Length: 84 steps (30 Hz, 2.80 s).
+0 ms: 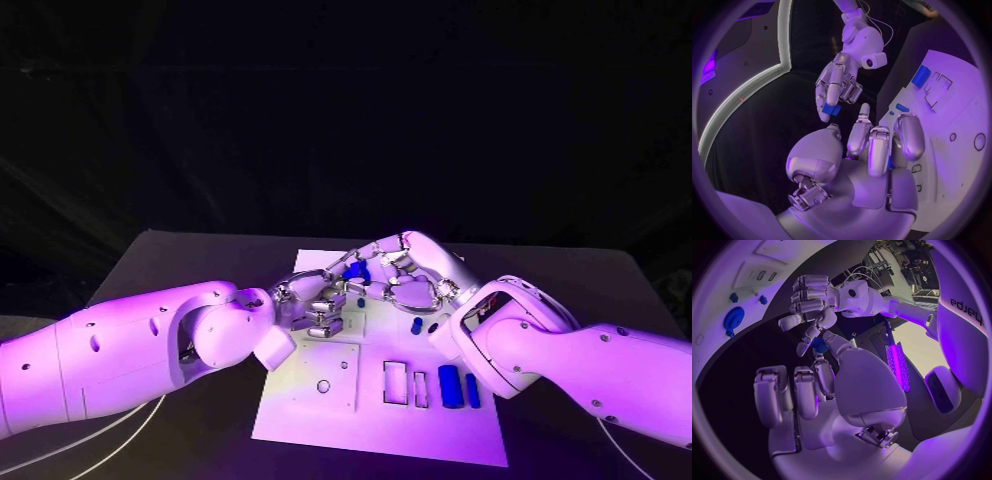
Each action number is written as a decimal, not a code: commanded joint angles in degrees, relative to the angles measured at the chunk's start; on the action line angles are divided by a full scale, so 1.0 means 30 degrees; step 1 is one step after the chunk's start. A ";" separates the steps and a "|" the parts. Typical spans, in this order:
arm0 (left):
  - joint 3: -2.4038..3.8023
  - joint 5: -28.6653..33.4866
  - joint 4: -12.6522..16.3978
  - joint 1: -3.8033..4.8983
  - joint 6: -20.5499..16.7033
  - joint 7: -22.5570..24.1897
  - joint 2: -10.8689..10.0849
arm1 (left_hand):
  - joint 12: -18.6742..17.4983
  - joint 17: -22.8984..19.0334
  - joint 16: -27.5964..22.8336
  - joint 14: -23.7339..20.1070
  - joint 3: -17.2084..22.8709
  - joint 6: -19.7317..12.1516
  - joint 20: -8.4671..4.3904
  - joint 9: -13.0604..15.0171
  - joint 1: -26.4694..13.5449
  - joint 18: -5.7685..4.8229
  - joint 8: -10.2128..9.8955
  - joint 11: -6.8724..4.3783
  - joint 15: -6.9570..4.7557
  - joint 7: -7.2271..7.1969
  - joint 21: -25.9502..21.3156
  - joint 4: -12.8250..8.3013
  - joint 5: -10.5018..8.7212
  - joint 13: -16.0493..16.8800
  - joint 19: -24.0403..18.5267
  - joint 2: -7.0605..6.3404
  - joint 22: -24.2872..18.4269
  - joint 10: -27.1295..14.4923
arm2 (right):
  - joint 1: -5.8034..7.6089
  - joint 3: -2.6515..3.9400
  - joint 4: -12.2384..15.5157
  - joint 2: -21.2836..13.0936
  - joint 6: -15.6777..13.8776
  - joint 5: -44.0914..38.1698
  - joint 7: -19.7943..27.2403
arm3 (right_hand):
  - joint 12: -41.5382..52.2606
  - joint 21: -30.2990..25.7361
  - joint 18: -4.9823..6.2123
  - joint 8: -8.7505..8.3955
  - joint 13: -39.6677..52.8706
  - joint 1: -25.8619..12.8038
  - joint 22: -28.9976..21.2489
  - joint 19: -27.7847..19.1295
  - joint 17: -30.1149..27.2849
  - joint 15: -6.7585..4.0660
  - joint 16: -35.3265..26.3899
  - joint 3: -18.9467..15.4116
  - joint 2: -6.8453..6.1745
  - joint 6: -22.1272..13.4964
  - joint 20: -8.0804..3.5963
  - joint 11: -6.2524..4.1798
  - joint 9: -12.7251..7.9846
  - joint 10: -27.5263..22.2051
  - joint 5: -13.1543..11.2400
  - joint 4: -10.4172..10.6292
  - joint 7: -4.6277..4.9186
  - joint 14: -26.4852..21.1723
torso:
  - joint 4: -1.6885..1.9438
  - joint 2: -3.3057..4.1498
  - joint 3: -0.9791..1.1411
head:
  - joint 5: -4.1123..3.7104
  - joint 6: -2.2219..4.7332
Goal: Assemble the parts on the task board
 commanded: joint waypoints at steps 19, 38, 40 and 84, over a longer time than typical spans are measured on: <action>0.0014 0.1341 -0.0232 -0.0010 0.1538 0.0634 -0.0033 | 0.0406 0.4189 0.0033 0.1772 0.1953 0.0954 -0.0193 0.0383 -0.1124 -0.0532 0.0163 -0.0261 -0.0028 -0.0340 0.0647 0.0013 0.0023 0.0386 0.0513 0.0339 0.1096 0.0362 | -0.0128 0.0005 0.0214 -0.0152 0.0124 -0.0072 0.0135 | 0.0057 0.0144 -0.0251 0.0124 0.0902 0.0007 0.4453 0.1672 0.5020 -0.0125 0.0069 0.0042 -0.0122 0.0181 -0.0083 -0.0062 0.0039 0.0152 0.0073 -0.0046 -0.0020 0.1991 | 0.0010 0.0008 0.0018 | -0.0134 -0.0017; 0.0047 0.1218 -0.0110 -0.0007 0.1970 0.0890 -0.0173 | 0.0482 0.4195 0.0037 0.1774 0.2228 0.0914 -0.0224 0.0401 -0.1154 -0.0588 0.0102 -0.0274 -0.0051 -0.0344 0.0785 0.0020 0.0026 0.0494 0.0658 0.0345 0.1387 0.0430 | -0.0509 -0.0043 -0.0134 0.0110 0.0413 -0.0041 0.0078 | 0.0129 0.0157 -0.0255 0.0164 0.0973 0.0028 0.4468 0.1681 0.5020 -0.0142 0.0069 0.0051 -0.0102 0.0264 -0.0096 -0.0086 0.0054 0.0203 0.0084 -0.0060 -0.0050 0.1991 | -0.0030 -0.0010 0.0026 | 0.0007 -0.0175; 0.0047 0.1217 -0.0115 -0.0007 0.1958 0.0896 -0.0182 | 0.0483 0.4192 0.0035 0.1773 0.2289 0.0918 -0.0228 0.0407 -0.1159 -0.0589 0.0096 -0.0277 -0.0054 -0.0347 0.0791 0.0019 0.0025 0.0494 0.0661 0.0342 0.1394 0.0434 | -0.0523 -0.0044 -0.0126 0.0097 0.0416 -0.0024 0.0085 | 0.0126 0.0155 -0.0254 0.0166 0.0970 0.0026 0.4466 0.1680 0.5020 -0.0143 0.0069 0.0050 -0.0103 0.0268 -0.0097 -0.0086 0.0055 0.0200 0.0084 -0.0059 -0.0051 0.1991 | -0.0056 -0.0019 0.0027 | 0.0023 -0.0188; 0.0051 0.0918 -0.0336 -0.0006 0.1285 0.1036 -0.0373 | 0.0457 0.4184 0.0033 0.1772 0.3215 0.1224 -0.0318 0.0622 -0.0620 -0.0614 0.0124 -0.0390 -0.0155 -0.0469 0.0898 -0.0084 0.0002 0.0458 0.0705 0.0231 0.1568 0.0466 | -0.0540 -0.0048 -0.0507 -0.0094 0.0680 -0.0032 -0.0083 | 0.0130 0.0165 -0.0258 0.0183 0.0973 0.0036 0.4478 0.1686 0.5020 -0.0157 0.0069 0.0057 -0.0080 0.0306 -0.0109 -0.0103 0.0061 0.0194 0.0096 -0.0063 -0.0069 0.1991 | -0.0013 -0.0008 0.0021 | 0.0017 -0.0292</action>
